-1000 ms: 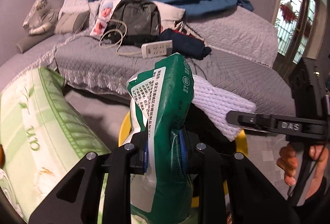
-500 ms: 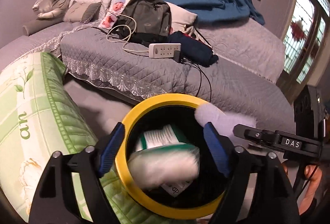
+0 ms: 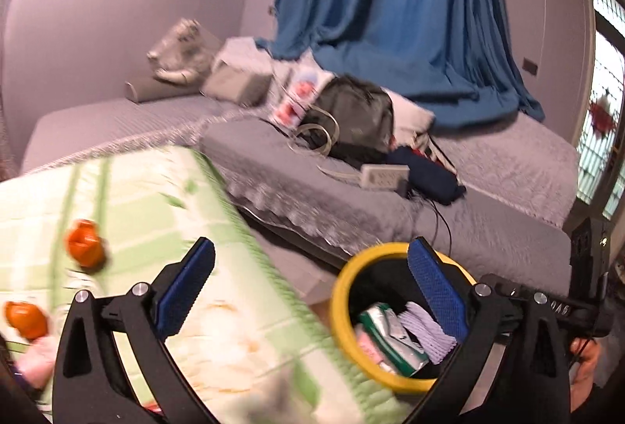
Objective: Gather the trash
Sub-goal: 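Open both grippers over the yellow-rimmed bin to drop the items, then grasp the orange snack wrapper with the right gripper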
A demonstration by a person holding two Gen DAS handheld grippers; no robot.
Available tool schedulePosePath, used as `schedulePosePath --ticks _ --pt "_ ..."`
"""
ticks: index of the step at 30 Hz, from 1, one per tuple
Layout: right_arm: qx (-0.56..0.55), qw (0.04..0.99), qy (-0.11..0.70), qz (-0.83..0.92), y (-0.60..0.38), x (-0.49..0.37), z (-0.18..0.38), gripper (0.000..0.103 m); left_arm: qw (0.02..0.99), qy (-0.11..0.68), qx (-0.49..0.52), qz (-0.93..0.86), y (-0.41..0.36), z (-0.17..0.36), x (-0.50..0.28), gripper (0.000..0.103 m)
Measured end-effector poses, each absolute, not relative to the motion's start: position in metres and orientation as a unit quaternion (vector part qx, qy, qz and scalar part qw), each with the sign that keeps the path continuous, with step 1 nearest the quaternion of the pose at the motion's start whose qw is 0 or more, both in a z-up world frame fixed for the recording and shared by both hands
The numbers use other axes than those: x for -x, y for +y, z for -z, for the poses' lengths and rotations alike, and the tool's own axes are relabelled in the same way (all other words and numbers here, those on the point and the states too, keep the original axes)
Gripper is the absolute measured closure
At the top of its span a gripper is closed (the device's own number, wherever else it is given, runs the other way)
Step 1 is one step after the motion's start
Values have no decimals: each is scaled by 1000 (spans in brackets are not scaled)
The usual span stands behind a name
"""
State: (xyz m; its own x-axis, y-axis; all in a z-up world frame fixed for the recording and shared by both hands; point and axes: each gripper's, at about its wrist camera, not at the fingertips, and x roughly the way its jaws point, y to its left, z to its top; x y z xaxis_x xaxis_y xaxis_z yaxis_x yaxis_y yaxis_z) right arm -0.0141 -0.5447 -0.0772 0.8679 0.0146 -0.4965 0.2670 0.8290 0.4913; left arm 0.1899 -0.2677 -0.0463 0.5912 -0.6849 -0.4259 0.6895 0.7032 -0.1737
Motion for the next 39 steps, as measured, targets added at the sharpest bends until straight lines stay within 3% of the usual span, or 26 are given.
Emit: schedulePosePath --ticks 10,20,33,36,39 --pt "-33 939 295 -173 -371 -51 48 39 941 195 -10 275 -79 33 -169 8" --pt "157 889 350 -251 -261 -98 70 39 954 260 41 142 61 75 -154 8" --pt "263 830 412 -267 -211 -135 113 39 953 271 60 124 89 93 -150 8" --pt "270 823 423 -265 -205 -143 119 53 953 272 58 122 90 96 -152 8" --pt "262 826 422 -267 -204 -145 118 60 952 277 55 122 90 99 -153 8"
